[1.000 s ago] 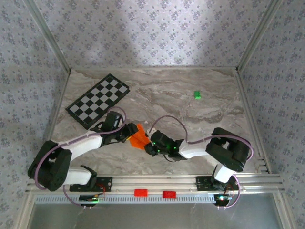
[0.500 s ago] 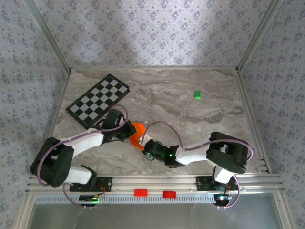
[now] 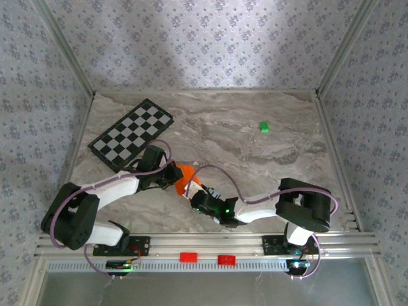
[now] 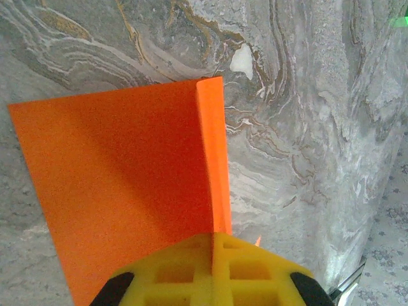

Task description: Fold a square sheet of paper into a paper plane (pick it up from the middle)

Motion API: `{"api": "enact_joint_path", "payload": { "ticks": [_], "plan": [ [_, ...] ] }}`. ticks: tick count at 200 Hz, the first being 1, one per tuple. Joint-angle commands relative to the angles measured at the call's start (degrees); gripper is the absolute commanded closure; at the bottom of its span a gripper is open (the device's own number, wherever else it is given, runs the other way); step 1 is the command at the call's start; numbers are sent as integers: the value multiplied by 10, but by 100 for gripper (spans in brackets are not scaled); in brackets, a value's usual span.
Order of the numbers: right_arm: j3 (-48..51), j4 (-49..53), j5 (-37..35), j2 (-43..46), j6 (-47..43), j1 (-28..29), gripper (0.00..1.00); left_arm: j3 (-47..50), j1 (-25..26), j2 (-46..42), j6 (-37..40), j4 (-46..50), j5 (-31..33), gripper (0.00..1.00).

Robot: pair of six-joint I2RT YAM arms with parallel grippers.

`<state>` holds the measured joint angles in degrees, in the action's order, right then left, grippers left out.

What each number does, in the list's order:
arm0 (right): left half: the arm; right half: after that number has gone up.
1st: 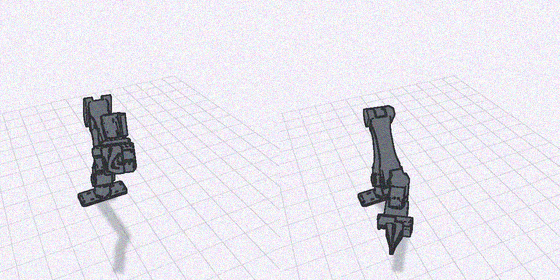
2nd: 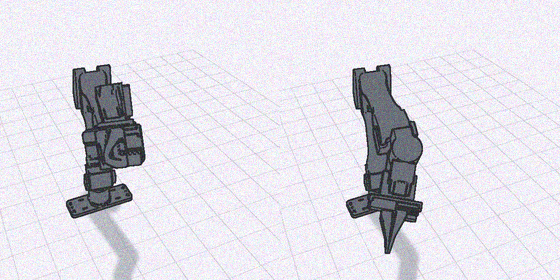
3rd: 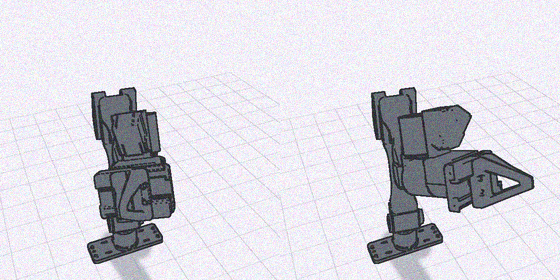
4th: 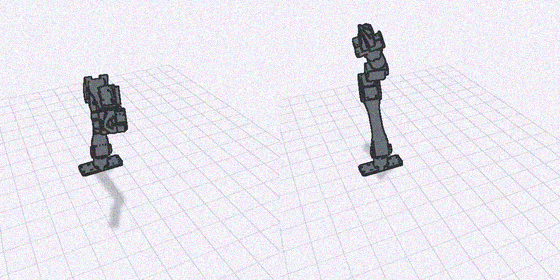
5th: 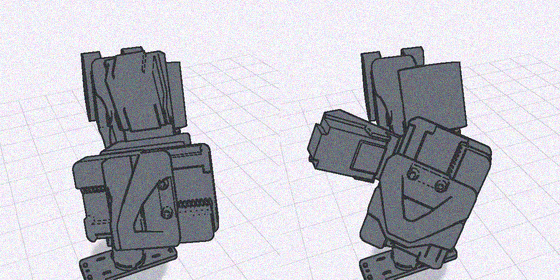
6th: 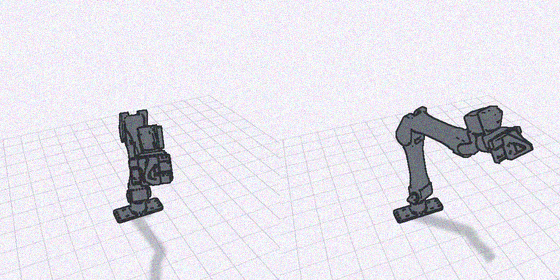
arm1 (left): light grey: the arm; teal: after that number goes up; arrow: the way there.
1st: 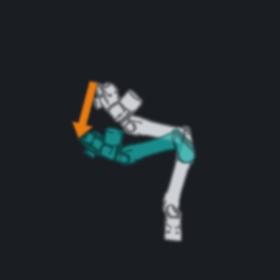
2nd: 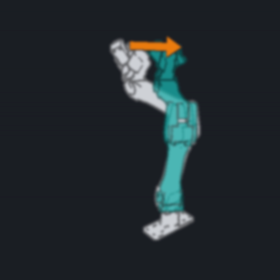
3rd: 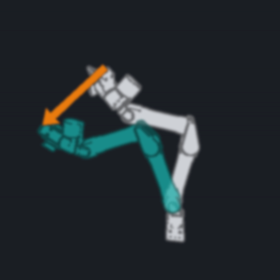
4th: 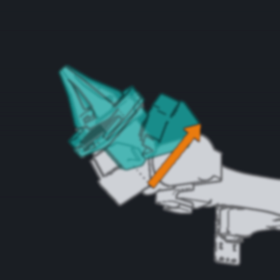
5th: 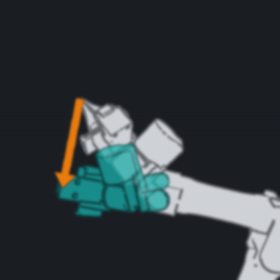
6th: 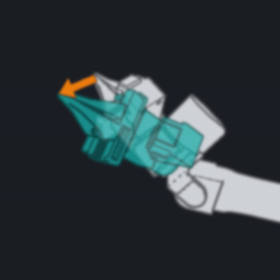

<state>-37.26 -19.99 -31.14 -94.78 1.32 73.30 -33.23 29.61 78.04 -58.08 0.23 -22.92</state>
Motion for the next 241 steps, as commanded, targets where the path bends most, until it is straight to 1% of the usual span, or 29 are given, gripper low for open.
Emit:
{"api": "enact_joint_path", "payload": {
  "ticks": [1, 38, 84, 115, 129, 192, 241],
  "plan": [
    [-3, -16, -7, -10, -2, 4, 70, -14, -3, 8, 3, 5, -12, 97],
    [7, -22, 10, -6, 11, 3, 76, -16, -4, 11, 4, 5, -10, 98],
    [10, -16, 21, -6, 29, 0, 82, -16, -3, 12, 3, 6, -12, 98],
    [11, -9, 20, -6, 41, 0, 83, -17, -4, 12, 3, 6, -12, 98],
    [11, -9, 21, -7, 43, -1, 85, -17, -4, 12, 4, 6, -12, 98],
    [11, 6, 15, -6, 56, -3, 82, -20, -3, 13, 3, 7, -12, 98],
    [11, 3, 14, -5, 58, -3, 82, -19, -3, 16, 3, 5, -13, 98]
  ]
}}
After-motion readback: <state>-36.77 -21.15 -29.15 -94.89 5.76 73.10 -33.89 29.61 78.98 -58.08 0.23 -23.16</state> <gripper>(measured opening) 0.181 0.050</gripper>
